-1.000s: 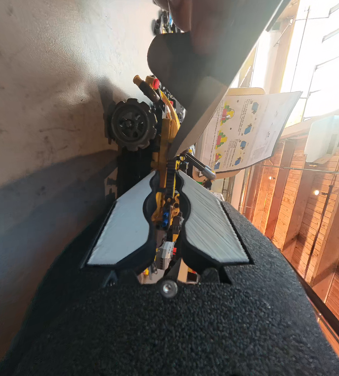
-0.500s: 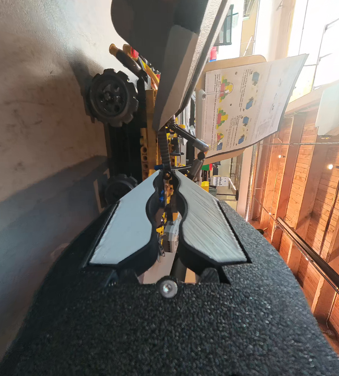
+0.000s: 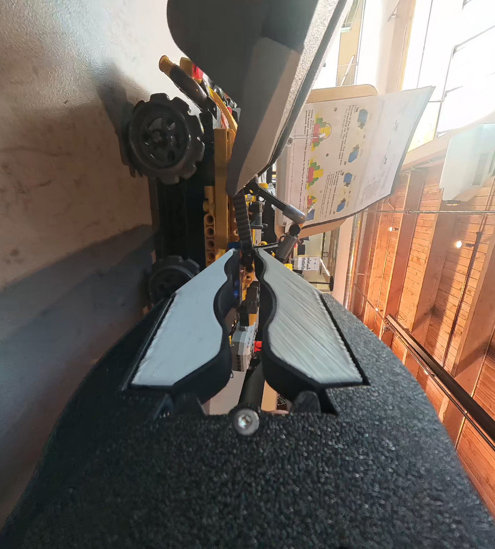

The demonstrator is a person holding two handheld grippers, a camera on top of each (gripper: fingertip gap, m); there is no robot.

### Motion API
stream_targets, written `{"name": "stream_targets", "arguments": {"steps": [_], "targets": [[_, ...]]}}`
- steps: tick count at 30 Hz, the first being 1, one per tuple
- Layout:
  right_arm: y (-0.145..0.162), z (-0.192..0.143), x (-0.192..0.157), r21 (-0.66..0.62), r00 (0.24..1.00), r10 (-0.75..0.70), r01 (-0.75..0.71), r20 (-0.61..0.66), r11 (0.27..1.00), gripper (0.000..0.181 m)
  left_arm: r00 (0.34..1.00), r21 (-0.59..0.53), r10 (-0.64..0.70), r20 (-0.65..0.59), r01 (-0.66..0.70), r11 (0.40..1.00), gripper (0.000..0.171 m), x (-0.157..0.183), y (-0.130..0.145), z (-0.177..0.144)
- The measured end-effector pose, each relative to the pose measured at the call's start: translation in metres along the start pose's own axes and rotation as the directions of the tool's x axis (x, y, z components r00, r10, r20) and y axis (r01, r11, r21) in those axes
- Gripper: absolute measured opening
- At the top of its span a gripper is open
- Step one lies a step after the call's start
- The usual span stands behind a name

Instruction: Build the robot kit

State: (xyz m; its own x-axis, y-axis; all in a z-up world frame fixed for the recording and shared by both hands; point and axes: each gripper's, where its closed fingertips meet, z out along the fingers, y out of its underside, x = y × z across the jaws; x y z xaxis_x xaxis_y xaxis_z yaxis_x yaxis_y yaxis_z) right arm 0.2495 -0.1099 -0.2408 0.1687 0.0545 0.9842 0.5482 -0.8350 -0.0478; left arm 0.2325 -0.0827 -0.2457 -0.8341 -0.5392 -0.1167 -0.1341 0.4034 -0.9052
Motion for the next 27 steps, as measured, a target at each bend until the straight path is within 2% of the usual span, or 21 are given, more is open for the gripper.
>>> {"name": "stream_targets", "arguments": {"steps": [15, 27], "targets": [[-0.008, -0.002, -0.001, 0.055, 0.999, 0.009, -0.011, 0.034, 0.998, 0.008, 0.997, 0.042, 0.060, 0.047, -0.062, 0.997, 0.021, -0.003, -0.007, -0.007], [-0.012, -0.005, 0.004, 0.073, 0.999, 0.007, -0.010, 0.045, 0.997, 0.008, 0.985, 0.010, 0.151, 0.082, -0.153, 0.988, 0.021, -0.001, -0.005, -0.004]]}}
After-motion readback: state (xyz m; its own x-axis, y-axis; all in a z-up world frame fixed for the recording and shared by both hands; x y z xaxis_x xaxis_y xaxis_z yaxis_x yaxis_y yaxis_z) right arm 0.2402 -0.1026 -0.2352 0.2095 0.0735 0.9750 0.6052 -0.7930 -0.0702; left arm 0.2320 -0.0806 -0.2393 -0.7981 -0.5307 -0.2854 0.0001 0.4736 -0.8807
